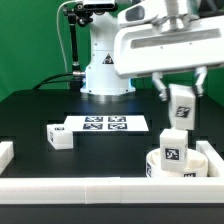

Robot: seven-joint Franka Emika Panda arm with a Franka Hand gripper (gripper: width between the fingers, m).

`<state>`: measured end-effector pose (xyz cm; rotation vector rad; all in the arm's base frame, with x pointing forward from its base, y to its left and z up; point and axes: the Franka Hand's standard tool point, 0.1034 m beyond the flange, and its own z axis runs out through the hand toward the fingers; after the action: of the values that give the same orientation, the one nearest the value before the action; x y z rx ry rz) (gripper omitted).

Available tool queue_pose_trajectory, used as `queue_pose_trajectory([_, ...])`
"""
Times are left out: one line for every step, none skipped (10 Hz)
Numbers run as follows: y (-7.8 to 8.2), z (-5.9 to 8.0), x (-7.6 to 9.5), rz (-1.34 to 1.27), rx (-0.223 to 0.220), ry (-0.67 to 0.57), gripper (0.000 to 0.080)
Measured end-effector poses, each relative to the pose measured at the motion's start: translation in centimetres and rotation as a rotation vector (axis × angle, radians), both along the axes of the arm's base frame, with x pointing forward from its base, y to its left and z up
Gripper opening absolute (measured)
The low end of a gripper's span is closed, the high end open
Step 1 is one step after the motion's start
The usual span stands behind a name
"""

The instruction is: Assemble stool

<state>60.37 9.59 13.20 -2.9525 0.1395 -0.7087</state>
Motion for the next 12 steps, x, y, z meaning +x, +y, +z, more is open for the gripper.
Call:
queue_pose_trajectory([1.3,-0.3,0.9,0.01,0.009,-0.007,0.0327])
queue_pose_trajectory([2.1,-0.5,1.7,0.019,0.01,-0.017,0.0327])
queue_pose_trajectory([2.0,-0.6,1.7,0.024,0.007,-0.017,0.0327])
queue_pose_trajectory([2.0,-0.7,1.7,0.024,0.007,-0.016,0.0327])
queue_pose_trajectory([2.0,-0.7,1.7,0.024,0.007,-0.015,0.0327])
queue_pose_trajectory([2.0,-0.7,1.7,0.024,0.006,-0.014,0.0327])
queue_pose_trajectory([1.7,-0.8,1.6,0.036,-0.005,-0.029,0.0327])
queue_pose_trajectory([0.9,-1.1,1.9,0.059,-0.026,-0.032,0.0327])
queue_pose_trajectory([-0.5,-1.5,2.5,0.073,-0.042,-0.037,0.0327])
queue_pose_trajectory([-1.2,-1.7,2.7,0.062,-0.032,-0.037,0.0327])
queue_pose_trajectory([-0.9,-1.7,2.7,0.064,-0.027,-0.037,0.0327])
queue_pose_trajectory([-0.9,-1.7,2.6,0.065,-0.027,-0.036,0.0327])
